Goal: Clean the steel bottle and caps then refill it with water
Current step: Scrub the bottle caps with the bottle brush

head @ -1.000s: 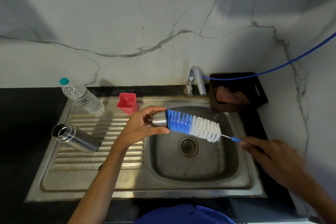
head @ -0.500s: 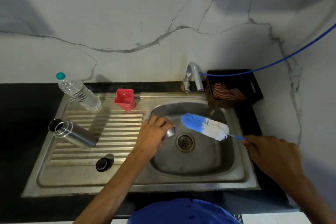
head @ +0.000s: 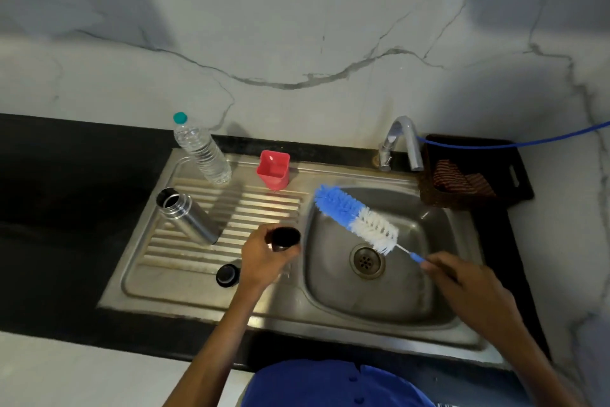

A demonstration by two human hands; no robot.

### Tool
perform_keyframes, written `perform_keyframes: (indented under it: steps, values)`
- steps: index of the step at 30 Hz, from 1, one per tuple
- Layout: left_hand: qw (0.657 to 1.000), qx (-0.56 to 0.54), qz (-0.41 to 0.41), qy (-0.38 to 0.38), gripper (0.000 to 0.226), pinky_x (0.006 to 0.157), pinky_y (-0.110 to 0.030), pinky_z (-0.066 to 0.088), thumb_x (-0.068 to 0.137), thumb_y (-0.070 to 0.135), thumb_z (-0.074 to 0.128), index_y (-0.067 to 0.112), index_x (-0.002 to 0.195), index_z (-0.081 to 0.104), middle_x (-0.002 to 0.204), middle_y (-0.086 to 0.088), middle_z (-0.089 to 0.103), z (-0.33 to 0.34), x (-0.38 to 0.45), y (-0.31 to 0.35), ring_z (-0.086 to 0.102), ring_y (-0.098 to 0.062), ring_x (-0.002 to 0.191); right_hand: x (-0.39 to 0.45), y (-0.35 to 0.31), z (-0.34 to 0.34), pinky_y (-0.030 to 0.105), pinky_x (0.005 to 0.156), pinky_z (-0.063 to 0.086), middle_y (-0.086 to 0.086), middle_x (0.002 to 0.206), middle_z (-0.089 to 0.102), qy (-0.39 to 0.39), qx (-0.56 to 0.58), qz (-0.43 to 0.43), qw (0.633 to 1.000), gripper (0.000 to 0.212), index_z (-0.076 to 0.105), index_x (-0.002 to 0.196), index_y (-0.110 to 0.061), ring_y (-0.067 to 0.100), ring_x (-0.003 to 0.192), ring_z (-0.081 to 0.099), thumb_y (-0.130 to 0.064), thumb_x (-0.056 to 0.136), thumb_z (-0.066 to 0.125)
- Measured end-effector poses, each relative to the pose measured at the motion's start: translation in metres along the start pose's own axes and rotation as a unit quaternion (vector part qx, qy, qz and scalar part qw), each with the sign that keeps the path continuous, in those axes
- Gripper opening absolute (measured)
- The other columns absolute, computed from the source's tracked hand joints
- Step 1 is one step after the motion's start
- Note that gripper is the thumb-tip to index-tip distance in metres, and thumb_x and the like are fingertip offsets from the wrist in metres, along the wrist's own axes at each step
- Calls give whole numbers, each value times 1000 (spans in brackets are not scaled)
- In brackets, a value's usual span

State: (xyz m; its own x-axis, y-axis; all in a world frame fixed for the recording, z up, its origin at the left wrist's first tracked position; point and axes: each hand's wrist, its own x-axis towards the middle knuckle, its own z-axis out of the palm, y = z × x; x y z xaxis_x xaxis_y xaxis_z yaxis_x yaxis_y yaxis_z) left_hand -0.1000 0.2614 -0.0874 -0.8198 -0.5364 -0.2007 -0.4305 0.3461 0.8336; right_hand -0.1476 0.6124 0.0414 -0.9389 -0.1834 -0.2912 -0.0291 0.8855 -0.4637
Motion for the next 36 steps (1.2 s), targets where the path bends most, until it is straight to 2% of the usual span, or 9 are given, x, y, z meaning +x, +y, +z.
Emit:
perform_keyframes:
  steps: [4, 8, 13, 15, 17, 22, 28, 33, 36]
  values:
    - [999, 37, -3, 9, 61, 86, -26, 49, 63, 16, 99, 16, 116, 69, 102, 6, 71, -27, 11, -23, 67, -16, 97, 9, -33, 18, 42, 70, 56, -11, 71, 65, 3, 12, 2, 1000, 17, 62, 94, -47, 12, 71, 65, -59, 92, 50]
    - [997, 68, 0, 21, 69, 92, -26, 45, 65, 3, 94, 9, 126, 63, 123, -9, 64, -40, 25, -41, 63, -28, 112, 20, -69, 34, 39, 72, 55, -13, 82, 68, 19, 5, -9, 1000, 15, 63, 101, -45, 15, 79, 66, -53, 97, 51]
    - [998, 63, 3, 12, 71, 98, -31, 48, 68, -1, 92, 8, 132, 61, 130, -14, 59, -52, 38, -55, 62, -30, 114, 42, -119, 38, 30, 62, 44, -3, 98, 66, 132, -160, -58, 977, 18, 73, 106, -31, 27, 79, 68, -38, 99, 58]
    - [997, 69, 18, 5, 69, 99, -30, 48, 68, 0, 91, 7, 130, 62, 129, -14, 60, -54, 42, -59, 63, -31, 114, 57, -140, 31, 34, 61, 52, 0, 92, 65, 161, -265, -90, 947, 14, 75, 98, -26, 30, 68, 68, -32, 96, 62]
    - [997, 71, 27, -2, 67, 100, -30, 48, 69, 1, 91, 8, 129, 62, 127, -13, 62, -57, 47, -65, 63, -31, 114, 76, -167, 16, 36, 67, 49, 1, 83, 65, 191, -367, -152, 898, 4, 74, 87, -22, 27, 61, 66, -21, 87, 70]
    - [995, 78, 68, -10, 63, 97, -24, 44, 74, 9, 89, 13, 131, 63, 125, -7, 66, -64, 57, -81, 61, -24, 115, 129, -244, -12, 43, 93, 40, -4, 91, 56, 107, -538, -197, 812, 10, 69, 98, -28, 19, 83, 64, -25, 93, 60]
    - [996, 49, 73, -28, 71, 102, -34, 48, 70, 6, 86, 13, 135, 60, 126, -5, 63, -72, 55, -108, 59, -25, 118, 183, -312, 6, 44, 103, 39, -3, 92, 65, 127, -639, -276, 707, 15, 73, 93, -27, 24, 95, 65, -17, 82, 71]
    - [997, 24, 65, -44, 75, 103, -23, 42, 75, 14, 91, 19, 141, 56, 137, 8, 48, -108, 33, -111, 51, -9, 123, 222, -355, 36, 51, 115, 33, -5, 86, 70, 105, -698, -330, 627, 13, 75, 87, -28, 23, 95, 66, -15, 83, 75]
    - [997, 20, 59, -45, 57, 98, -26, 47, 80, 25, 90, 27, 130, 63, 132, 9, 59, -144, 15, -119, 57, -5, 117, 239, -368, 46, 58, 120, 25, -1, 90, 72, 97, -729, -344, 584, 15, 75, 89, -26, 24, 98, 68, -14, 81, 79]
